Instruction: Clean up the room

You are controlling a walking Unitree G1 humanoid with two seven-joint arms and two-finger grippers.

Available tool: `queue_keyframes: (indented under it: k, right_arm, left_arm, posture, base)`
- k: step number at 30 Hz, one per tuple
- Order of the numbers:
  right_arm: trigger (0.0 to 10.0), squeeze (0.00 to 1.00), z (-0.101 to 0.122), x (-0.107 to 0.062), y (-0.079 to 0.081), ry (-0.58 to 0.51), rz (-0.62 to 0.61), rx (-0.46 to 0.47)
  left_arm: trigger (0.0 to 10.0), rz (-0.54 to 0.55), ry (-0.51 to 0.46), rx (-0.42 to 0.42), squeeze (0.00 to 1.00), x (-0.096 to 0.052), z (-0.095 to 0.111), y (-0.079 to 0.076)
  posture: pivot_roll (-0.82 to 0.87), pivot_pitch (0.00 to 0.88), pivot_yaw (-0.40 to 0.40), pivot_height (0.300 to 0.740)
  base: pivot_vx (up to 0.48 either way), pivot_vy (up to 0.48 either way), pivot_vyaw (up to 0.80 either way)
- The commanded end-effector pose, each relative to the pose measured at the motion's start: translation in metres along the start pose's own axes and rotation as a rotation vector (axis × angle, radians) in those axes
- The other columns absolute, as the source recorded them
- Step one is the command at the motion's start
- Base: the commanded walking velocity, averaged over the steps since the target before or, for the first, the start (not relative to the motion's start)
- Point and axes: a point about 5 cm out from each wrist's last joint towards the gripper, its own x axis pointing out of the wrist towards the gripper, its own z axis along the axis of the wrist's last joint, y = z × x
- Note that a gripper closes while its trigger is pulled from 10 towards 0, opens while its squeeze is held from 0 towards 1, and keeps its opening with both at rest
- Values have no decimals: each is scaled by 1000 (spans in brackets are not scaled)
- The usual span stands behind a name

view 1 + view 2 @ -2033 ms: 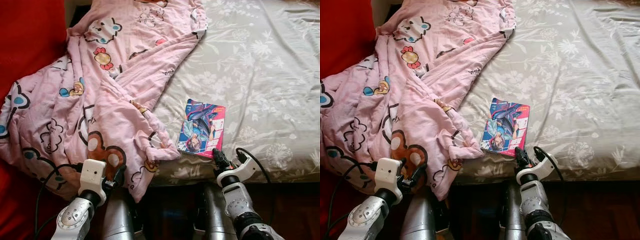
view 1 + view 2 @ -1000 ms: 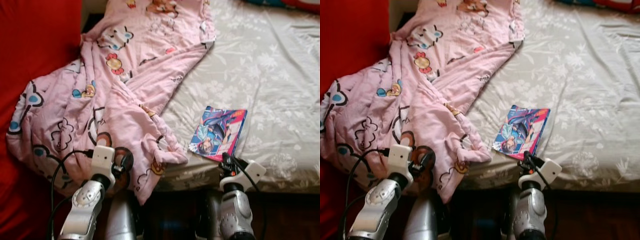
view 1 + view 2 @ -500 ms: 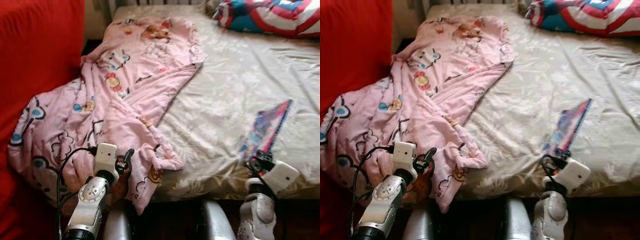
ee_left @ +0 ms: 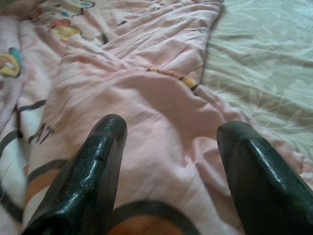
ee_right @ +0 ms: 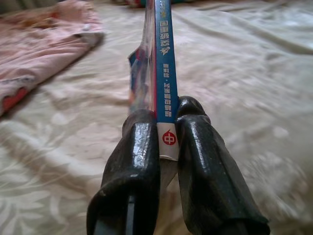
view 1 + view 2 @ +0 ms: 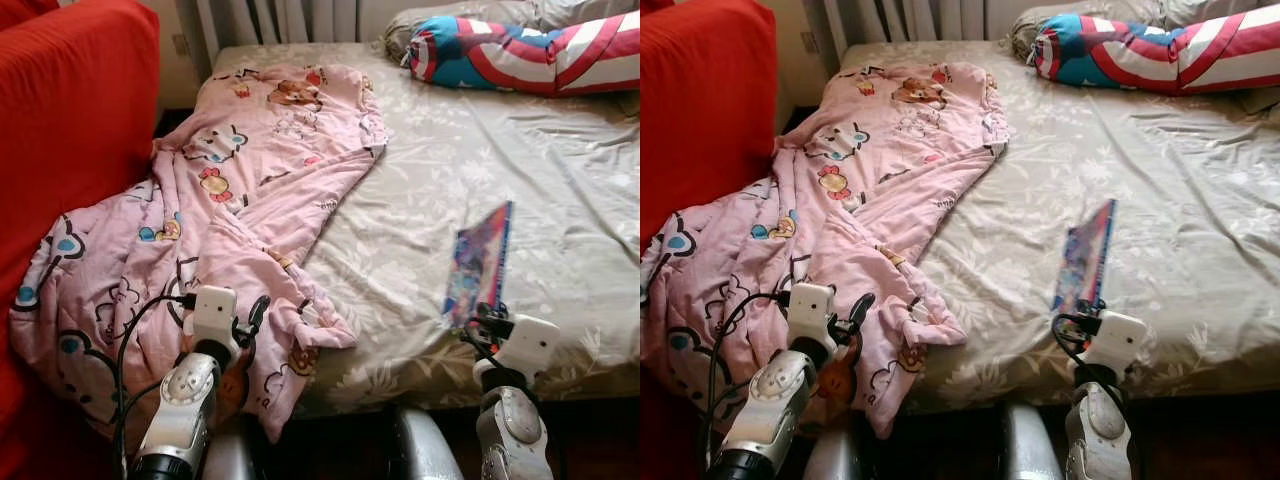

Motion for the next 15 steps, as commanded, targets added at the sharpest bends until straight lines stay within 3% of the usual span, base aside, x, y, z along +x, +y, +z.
queue_keyframes:
  k: [1,2,5,15]
  right_arm:
    - [10000,0,9,2,3,-30,38,-14]
    - [10000,0,10,2,5,-36,55,-5]
    - [10000,0,8,3,10,11,117,-90]
    - [10000,0,5,1,17,36,157,-80]
  left_arm:
    - [10000,29,17,-13,0,-5,-7,5]
    - [10000,33,19,-15,0,-5,-7,5]
    - [10000,62,27,-40,0,-7,-11,9]
    - [10000,125,92,-89,0,-12,-25,20]
  posture:
    - [-81,34,-2,585]
    - [-81,34,-2,585]
    - [-84,24,-3,609]
    - [-83,11,-1,669]
  base:
    - [0,0,0]
    - [0,0,0]
    - [0,0,0]
    - [0,0,0]
